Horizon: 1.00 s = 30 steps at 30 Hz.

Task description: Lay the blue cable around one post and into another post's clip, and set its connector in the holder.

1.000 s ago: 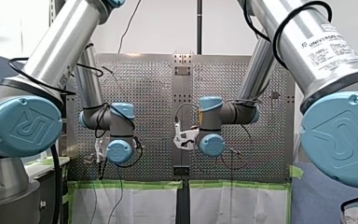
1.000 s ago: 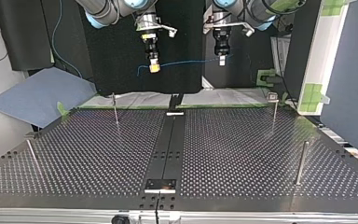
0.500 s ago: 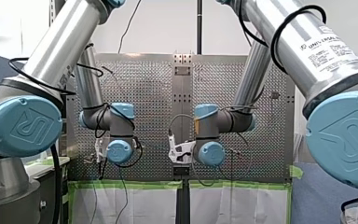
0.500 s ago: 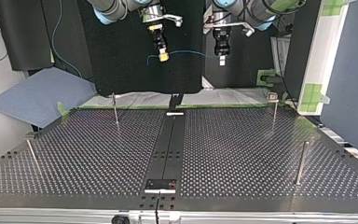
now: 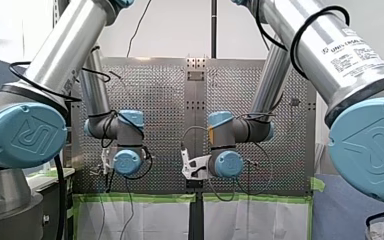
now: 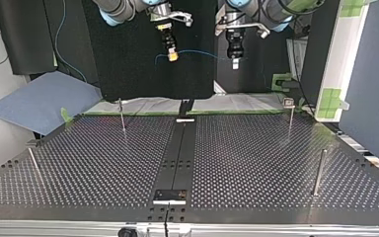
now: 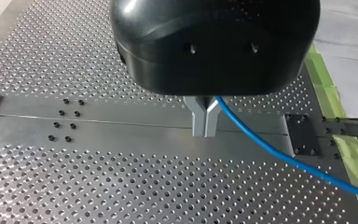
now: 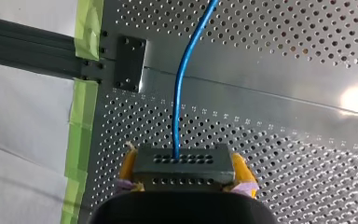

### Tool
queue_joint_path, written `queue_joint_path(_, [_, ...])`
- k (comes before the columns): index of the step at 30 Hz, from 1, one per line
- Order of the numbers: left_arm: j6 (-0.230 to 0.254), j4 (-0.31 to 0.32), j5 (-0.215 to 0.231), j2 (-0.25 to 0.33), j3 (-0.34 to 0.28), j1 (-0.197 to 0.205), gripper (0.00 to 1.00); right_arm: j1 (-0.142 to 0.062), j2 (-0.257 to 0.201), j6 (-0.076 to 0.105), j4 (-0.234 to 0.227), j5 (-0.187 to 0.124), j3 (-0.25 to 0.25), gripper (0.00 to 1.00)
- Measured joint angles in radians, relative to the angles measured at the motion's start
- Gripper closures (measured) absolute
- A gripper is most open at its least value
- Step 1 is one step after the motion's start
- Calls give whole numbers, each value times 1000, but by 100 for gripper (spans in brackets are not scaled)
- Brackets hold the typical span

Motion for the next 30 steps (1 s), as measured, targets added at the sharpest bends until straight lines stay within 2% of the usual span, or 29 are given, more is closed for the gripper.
queue_joint_path(2, [-13, -8, 13, 12, -13, 1, 100, -1, -3, 3, 4, 2, -8, 100])
queue_joint_path(5, [-41, -29, 41, 40, -40, 0, 100, 1, -20, 17, 16, 13, -28, 100])
queue_joint_path(9, [-69, -65, 70, 77, -59, 5, 100, 3, -55, 50, 49, 13, -42, 100])
queue_joint_path(14, [-80, -108, 73, 120, -57, 12, 100, -4, -98, 92, 84, 0, -53, 100])
queue_joint_path(19, [-101, -148, 53, 160, -28, 21, 100, -15, -142, 133, 124, -20, -87, 100])
queue_joint_path(21, [-117, -165, 44, 178, -11, 24, 100, -20, -161, 139, 142, -22, -106, 100])
queue_joint_path(25, [-148, -200, 40, 213, 24, 34, 100, -30, -194, 140, 175, -24, -138, 100])
queue_joint_path(30, [-155, -249, 34, 262, 72, 51, 100, -44, -238, 125, 219, -25, -182, 100])
